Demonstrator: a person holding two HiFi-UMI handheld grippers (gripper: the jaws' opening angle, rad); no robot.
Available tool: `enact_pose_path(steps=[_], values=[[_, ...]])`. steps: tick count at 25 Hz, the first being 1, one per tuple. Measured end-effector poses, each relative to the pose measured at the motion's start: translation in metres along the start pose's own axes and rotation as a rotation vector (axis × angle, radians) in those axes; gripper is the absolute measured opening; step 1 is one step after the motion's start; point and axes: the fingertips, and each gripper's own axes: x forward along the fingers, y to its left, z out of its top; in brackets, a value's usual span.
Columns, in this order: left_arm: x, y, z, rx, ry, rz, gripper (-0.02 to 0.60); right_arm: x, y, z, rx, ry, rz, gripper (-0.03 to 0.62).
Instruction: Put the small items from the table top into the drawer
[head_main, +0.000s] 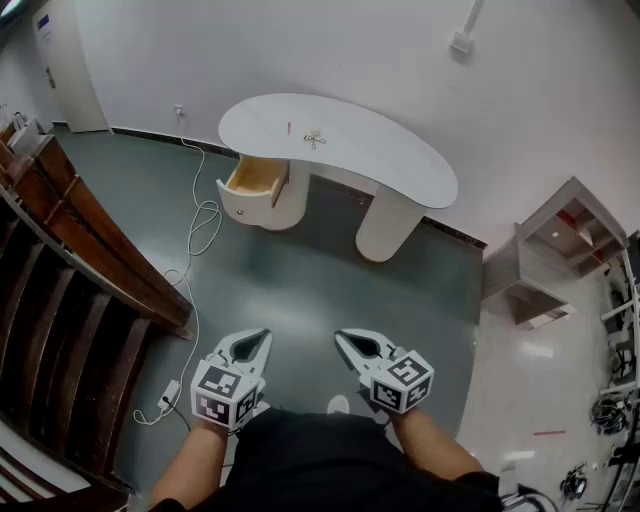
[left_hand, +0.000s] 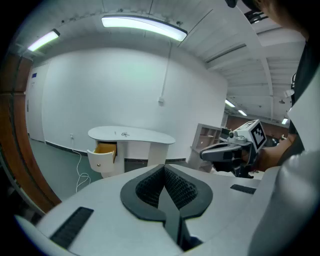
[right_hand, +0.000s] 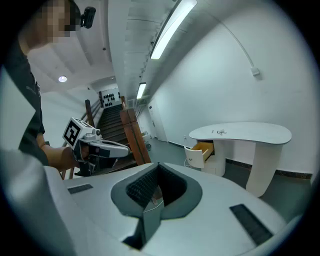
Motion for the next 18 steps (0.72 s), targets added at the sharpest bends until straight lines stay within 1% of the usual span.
enact_pose_path(steps=[9, 14, 18], values=[[-0.002, 0.003, 0.002, 0.006, -0.018, 0.01, 0.015, 0.0, 0.004, -0.003, -0.022, 0.016, 0.008, 0.0], [-0.004, 0.004, -0.001, 0.0, -0.016, -0.002, 0.015, 0.004, 0.015, -0.002, -0.058, 0.016, 0.027, 0.0], [-0.009, 0.011, -0.007, 0.009, -0.002, -0.013, 0.015, 0.013, 0.025, -0.004, -0.057, 0.012, 0.026, 0.0]])
